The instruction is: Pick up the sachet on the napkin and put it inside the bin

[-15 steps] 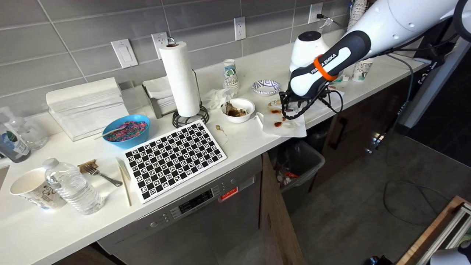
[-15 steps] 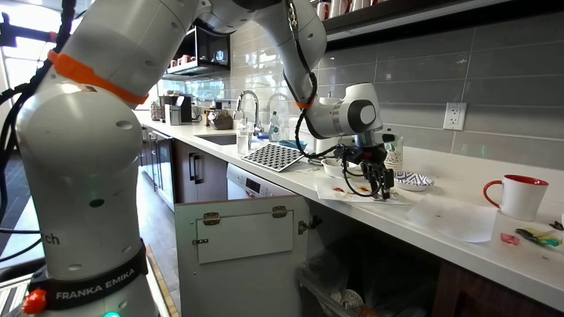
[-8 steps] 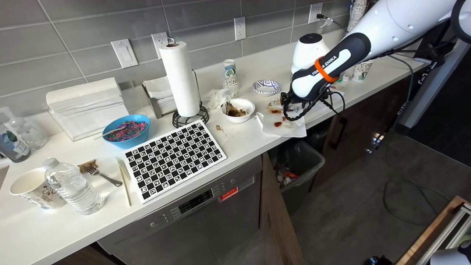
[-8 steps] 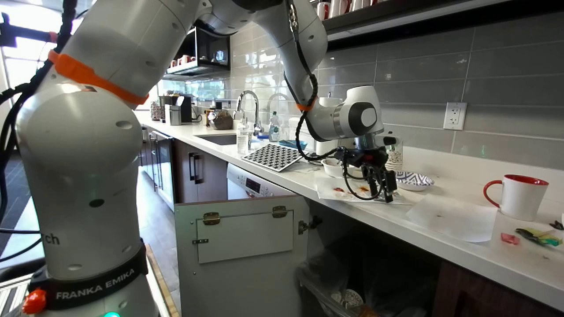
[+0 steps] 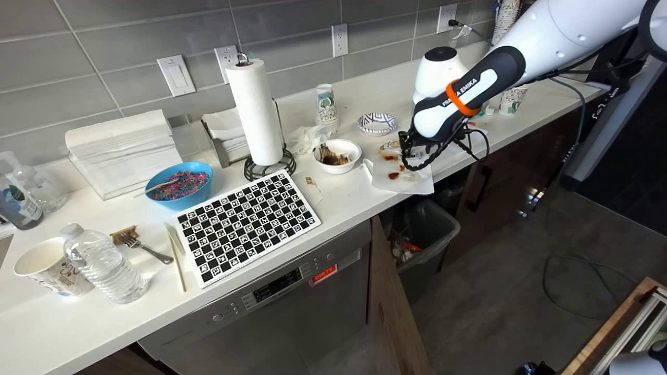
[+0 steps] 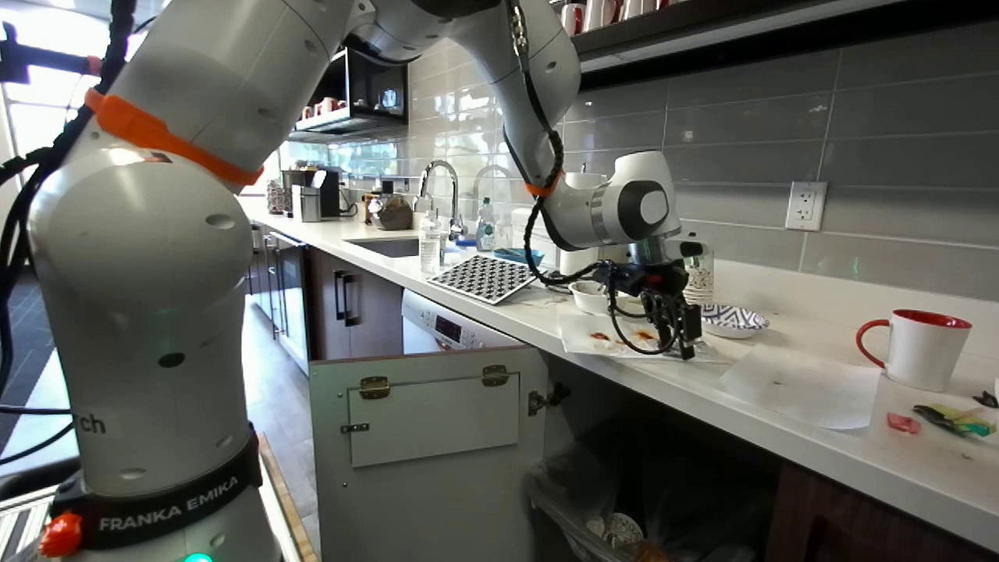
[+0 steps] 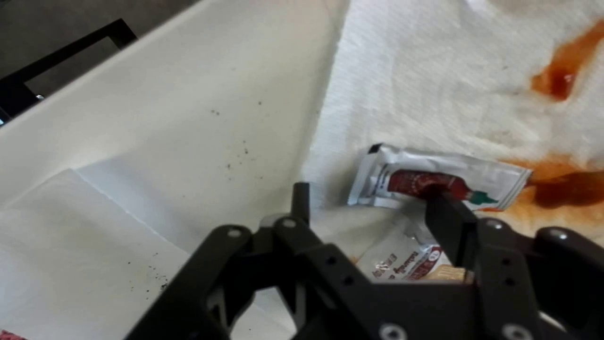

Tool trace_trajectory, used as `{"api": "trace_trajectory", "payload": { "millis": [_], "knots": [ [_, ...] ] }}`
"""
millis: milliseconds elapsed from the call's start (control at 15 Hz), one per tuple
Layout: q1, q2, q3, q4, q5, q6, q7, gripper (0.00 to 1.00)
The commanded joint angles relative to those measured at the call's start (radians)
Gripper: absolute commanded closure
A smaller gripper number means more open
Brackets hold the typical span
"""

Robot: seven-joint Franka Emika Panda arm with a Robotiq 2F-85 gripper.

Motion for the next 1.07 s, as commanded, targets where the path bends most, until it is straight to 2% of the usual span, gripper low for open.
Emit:
{"api": "trace_trajectory", "payload": {
  "millis": [0, 67, 200, 400, 467, 533, 600, 667, 800, 1000],
  "knots": [
    [0.002, 0.003, 0.004, -0.013, 0.012, 0.036, -0.011, 0.49],
    [0.003, 0.002, 0.004, -0.014, 0.011, 0.035, -0.010, 0.45],
    [0.004, -0.001, 0.004, -0.013, 0.010, 0.032, -0.009, 0.48],
    [0.006, -0.003, 0.002, -0.015, 0.009, 0.032, -0.007, 0.57],
    [0.006, -0.004, 0.003, -0.014, 0.010, 0.033, -0.007, 0.69],
    [0.005, -0.003, 0.004, -0.014, 0.011, 0.032, -0.008, 0.68],
    [0.004, -0.003, 0.005, -0.014, 0.012, 0.033, -0.009, 0.76],
    [0.003, -0.003, 0.006, -0.014, 0.013, 0.033, -0.009, 0.88],
    [0.001, -0.003, 0.008, -0.015, 0.017, 0.033, -0.012, 1.00],
    [0.000, -0.005, 0.008, -0.018, 0.019, 0.036, -0.012, 1.00]
  ]
}}
